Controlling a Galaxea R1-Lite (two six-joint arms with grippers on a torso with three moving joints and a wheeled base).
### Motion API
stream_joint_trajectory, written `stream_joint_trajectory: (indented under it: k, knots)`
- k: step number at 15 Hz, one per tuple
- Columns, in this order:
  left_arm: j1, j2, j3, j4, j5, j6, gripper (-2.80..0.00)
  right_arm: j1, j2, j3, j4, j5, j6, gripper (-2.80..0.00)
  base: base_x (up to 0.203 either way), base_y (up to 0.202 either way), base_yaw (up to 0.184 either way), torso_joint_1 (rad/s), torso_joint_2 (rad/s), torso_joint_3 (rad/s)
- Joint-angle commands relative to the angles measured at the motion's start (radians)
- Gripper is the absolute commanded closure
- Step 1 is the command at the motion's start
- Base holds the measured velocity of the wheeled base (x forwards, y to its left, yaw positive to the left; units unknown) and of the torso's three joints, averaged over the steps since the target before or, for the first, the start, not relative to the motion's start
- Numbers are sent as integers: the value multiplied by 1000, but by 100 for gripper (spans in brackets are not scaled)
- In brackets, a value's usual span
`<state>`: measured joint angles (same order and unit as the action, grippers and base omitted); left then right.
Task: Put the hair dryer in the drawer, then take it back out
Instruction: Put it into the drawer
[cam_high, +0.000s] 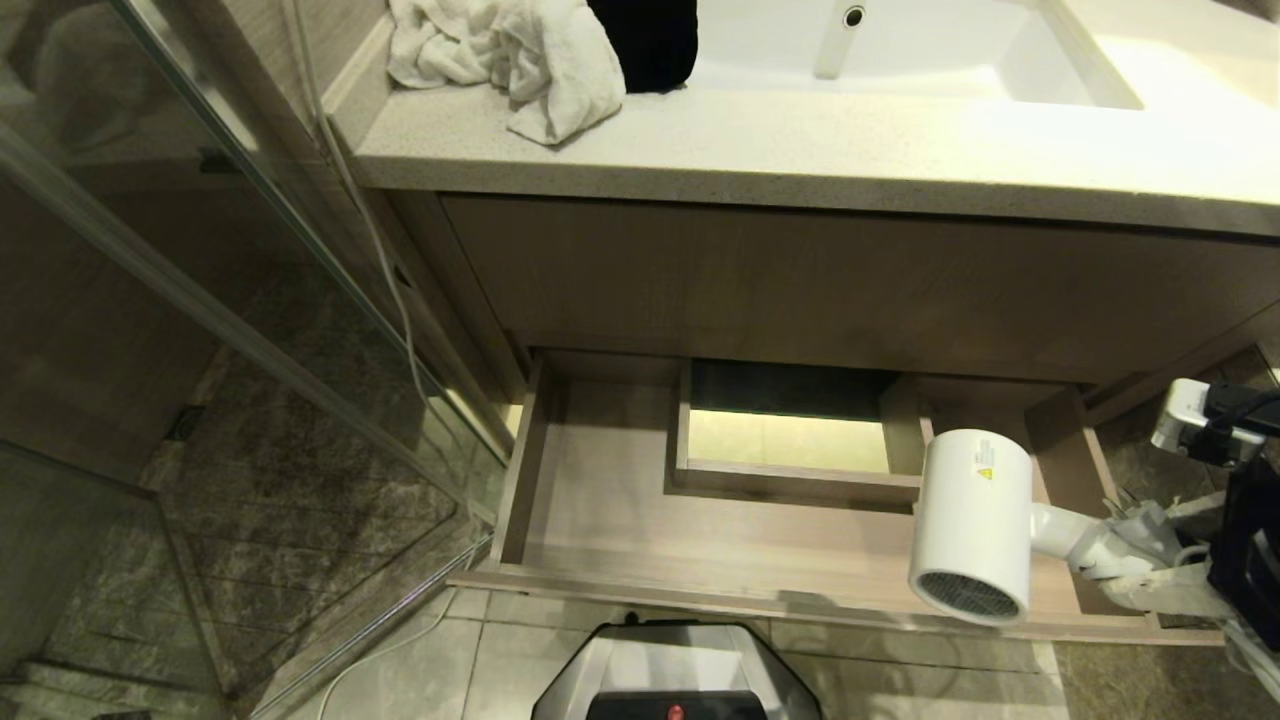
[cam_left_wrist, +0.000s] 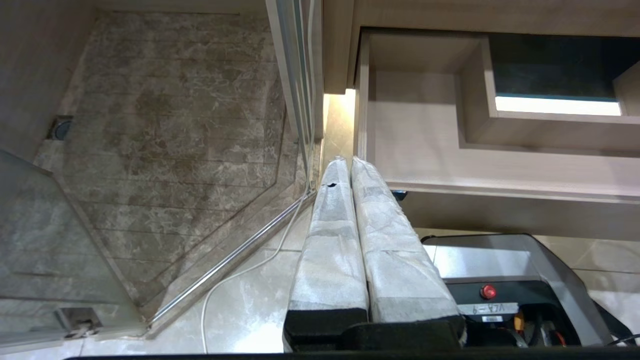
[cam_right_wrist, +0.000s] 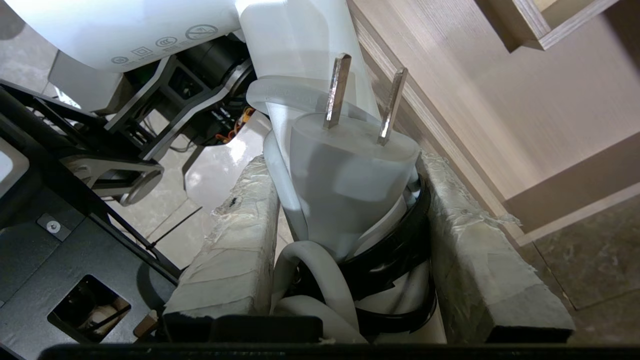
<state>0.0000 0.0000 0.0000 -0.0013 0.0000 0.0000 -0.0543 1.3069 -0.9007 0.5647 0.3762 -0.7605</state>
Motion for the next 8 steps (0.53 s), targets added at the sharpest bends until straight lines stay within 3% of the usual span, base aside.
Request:
stream_joint_trajectory:
  k: [1,8]
  knots:
    - [0,0,1,0,0,0,0,1,3,3,3,4,-5,0,0,0,0,-305,496,202]
    - [0,-2,0,0,0,0,0,2,-3,6,1,4,-5,0,0,0,0,-343,535,189]
